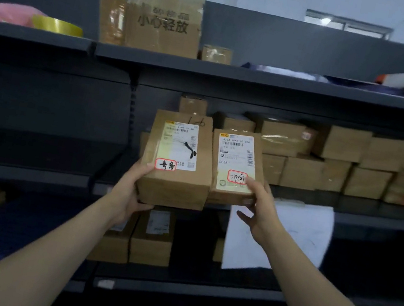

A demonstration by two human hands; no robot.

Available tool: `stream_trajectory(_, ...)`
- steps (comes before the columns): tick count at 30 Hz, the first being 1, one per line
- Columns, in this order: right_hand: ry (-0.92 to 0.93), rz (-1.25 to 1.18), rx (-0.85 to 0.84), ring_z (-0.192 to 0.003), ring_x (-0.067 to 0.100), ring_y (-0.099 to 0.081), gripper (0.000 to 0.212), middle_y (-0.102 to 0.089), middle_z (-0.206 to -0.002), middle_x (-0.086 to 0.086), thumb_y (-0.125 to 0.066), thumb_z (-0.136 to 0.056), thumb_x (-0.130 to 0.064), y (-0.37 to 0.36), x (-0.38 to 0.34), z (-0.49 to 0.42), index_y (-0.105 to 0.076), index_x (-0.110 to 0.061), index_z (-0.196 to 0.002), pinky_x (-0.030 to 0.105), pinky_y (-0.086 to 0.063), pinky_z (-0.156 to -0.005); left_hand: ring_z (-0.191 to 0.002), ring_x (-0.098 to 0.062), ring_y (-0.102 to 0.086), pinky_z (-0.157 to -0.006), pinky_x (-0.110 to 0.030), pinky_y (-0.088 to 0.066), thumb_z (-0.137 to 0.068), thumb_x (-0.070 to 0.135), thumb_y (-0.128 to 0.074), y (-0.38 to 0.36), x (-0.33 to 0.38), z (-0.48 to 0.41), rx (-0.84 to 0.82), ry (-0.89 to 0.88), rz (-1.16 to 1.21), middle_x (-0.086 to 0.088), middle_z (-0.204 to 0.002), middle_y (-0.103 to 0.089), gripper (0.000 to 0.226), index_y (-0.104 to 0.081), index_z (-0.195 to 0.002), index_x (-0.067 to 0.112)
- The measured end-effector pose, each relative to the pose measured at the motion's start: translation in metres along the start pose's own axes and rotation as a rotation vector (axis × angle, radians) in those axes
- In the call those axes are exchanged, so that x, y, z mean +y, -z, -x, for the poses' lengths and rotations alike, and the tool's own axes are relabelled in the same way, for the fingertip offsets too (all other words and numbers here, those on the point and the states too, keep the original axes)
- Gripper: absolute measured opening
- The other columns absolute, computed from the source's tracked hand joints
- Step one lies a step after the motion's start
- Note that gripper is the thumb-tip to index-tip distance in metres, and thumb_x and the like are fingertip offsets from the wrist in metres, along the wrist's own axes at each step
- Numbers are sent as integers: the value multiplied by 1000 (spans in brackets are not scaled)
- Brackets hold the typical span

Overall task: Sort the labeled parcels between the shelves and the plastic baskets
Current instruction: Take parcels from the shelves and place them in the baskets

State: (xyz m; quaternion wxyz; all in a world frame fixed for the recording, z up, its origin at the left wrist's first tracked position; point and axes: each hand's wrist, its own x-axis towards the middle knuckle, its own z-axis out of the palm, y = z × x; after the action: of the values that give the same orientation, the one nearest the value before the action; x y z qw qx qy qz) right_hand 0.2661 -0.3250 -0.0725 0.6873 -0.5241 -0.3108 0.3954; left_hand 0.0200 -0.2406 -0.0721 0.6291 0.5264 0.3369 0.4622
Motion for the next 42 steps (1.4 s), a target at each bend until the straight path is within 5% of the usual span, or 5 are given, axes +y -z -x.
stream_trajectory(4, -4, 10, 165, -104, 17, -61, 33, -65, -115, -1, -61, -90, -42, 106, -13, 23, -54, -32, -121, 44, -48, -99, -99, -19, -59, -77, -41, -49, -90, 43, -50, -99, -30, 5, -104, 72, 28, 1, -112, -64, 41, -51, -130, 33)
stream_trajectory(13, 26, -18, 632, -110, 24, -61, 55, -63, -122, 2, -64, -81, -55, 335, -42, 56, -54, -26, -127, 35, -55, -66, -106, -19, -57, -83, -41, -50, -87, 49, -55, -336, -110, -8, -468, 248, -39, -1, -118, -62, 41, -52, -125, 34)
stream_trajectory(24, -13, -60, 1202, -102, 17, -61, 39, -64, -111, -1, -57, -91, -47, 585, -7, 129, -52, -24, -122, 42, -51, -91, -106, -16, -58, -75, -39, -48, -73, 59, -54, -609, -274, 14, -1036, 440, -177, 8, -118, -61, 63, -43, -132, 42)
stream_trajectory(34, -144, -129, 1444, -102, 18, -64, 58, -64, -119, 4, -60, -86, -54, 800, 42, 173, -49, -18, -130, 34, -55, -73, -95, -20, -59, -75, -39, -49, -82, 51, -56, -840, -428, 66, -1045, 703, -299, -1, -106, -65, 42, -56, -119, 31)
stream_trajectory(42, -260, -198, 1471, -106, 19, -59, 53, -60, -120, 3, -51, -90, -59, 964, 44, 158, -48, -22, -128, 41, -54, -83, -89, -17, -58, -75, -33, -47, -87, 46, -55, -994, -507, 76, -1005, 789, -373, 0, -97, -64, 33, -58, -113, 26)
